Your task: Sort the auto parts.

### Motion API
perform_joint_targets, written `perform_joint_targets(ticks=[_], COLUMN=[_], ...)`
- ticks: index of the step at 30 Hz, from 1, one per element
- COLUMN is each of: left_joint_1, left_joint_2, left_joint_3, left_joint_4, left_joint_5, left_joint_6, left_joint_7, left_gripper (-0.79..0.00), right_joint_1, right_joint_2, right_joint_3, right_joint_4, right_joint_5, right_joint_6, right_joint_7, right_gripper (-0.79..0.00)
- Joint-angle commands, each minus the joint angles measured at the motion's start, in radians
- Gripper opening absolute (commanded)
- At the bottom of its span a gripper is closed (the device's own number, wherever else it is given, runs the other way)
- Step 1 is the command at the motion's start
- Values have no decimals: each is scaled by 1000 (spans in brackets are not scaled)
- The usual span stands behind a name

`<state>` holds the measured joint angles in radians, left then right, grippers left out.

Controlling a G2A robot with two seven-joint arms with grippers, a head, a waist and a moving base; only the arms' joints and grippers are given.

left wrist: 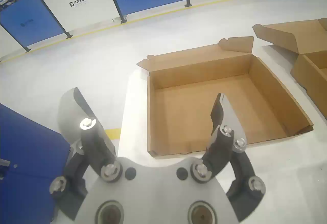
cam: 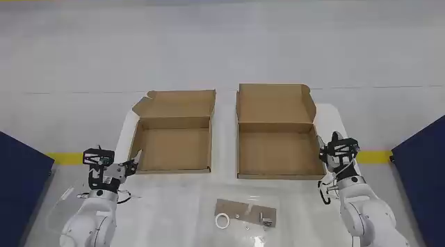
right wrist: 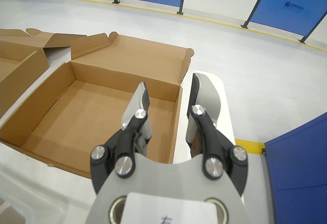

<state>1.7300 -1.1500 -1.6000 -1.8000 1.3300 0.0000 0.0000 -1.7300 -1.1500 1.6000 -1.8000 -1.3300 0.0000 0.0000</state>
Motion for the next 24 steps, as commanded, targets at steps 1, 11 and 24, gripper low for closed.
perform_joint_targets(ticks=[1,11,24], left_joint_1=[0,0,0], left_joint_2=[0,0,0], left_joint_3=[0,0,0], left_joint_4=[0,0,0], left_joint_5=[0,0,0], left_joint_6=[0,0,0], left_joint_7=[0,0,0], left_gripper=[-1,0,0], right_joint_1=[0,-13,-10], right_joint_2=[0,16,29], right_joint_3=[0,29,64], right_joint_4=[0,-78,-133], right_joint_5=[0,-122,-169], right_joint_6=[0,-206,-367], right_joint_7=[0,-31,-20], right_gripper=[-455,0,0])
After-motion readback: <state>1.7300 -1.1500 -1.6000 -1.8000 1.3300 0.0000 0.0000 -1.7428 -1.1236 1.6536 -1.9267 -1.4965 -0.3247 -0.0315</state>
